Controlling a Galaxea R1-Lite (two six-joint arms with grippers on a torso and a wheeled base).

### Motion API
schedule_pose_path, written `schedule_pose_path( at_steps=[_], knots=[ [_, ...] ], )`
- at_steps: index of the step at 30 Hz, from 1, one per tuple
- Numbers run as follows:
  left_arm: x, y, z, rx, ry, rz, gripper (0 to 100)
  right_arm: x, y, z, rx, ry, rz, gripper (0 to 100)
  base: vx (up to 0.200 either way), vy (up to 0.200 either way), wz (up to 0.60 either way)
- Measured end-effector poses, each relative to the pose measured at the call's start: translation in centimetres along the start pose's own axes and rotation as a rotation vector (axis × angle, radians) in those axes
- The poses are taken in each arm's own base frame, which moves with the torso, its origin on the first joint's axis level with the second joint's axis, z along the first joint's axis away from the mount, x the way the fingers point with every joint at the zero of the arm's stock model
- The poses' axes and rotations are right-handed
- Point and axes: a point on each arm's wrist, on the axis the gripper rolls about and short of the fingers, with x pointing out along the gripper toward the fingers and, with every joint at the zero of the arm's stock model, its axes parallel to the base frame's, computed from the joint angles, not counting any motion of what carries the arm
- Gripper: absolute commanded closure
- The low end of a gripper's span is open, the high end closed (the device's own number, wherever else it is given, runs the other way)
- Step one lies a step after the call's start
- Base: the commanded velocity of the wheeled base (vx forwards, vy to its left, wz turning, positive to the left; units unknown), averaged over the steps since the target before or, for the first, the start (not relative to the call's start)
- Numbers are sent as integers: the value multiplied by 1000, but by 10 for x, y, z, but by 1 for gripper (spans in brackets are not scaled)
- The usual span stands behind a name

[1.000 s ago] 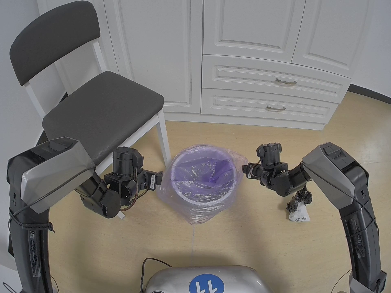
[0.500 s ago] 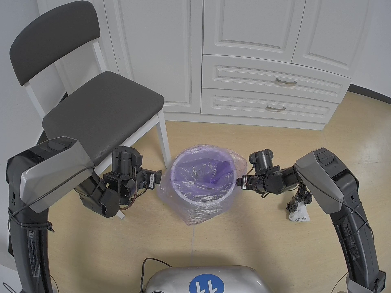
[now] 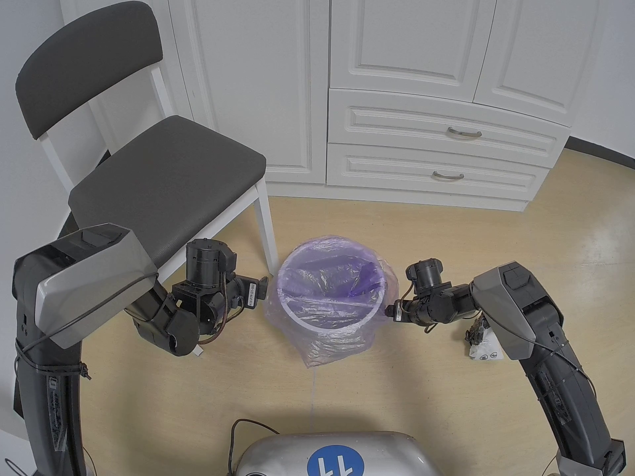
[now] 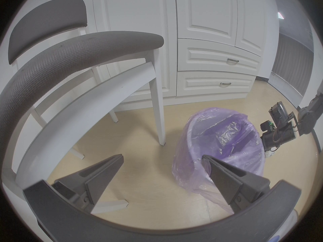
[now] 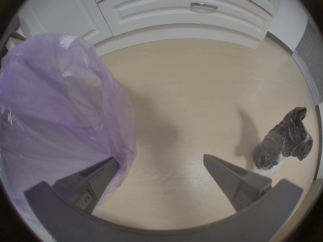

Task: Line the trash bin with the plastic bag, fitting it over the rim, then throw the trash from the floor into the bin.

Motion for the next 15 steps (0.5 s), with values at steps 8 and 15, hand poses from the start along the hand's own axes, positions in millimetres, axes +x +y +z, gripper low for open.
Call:
schedule_pose_path(
  at_steps=[8, 15],
  knots=[
    [3, -7, 2, 12, -35, -15, 0, 0, 2, 13, 80, -128, 36, 0, 0, 0, 0],
    [14, -16, 15, 103, -30, -34, 0, -29, 2, 38, 103, -162, 50, 0, 0, 0, 0]
  ],
)
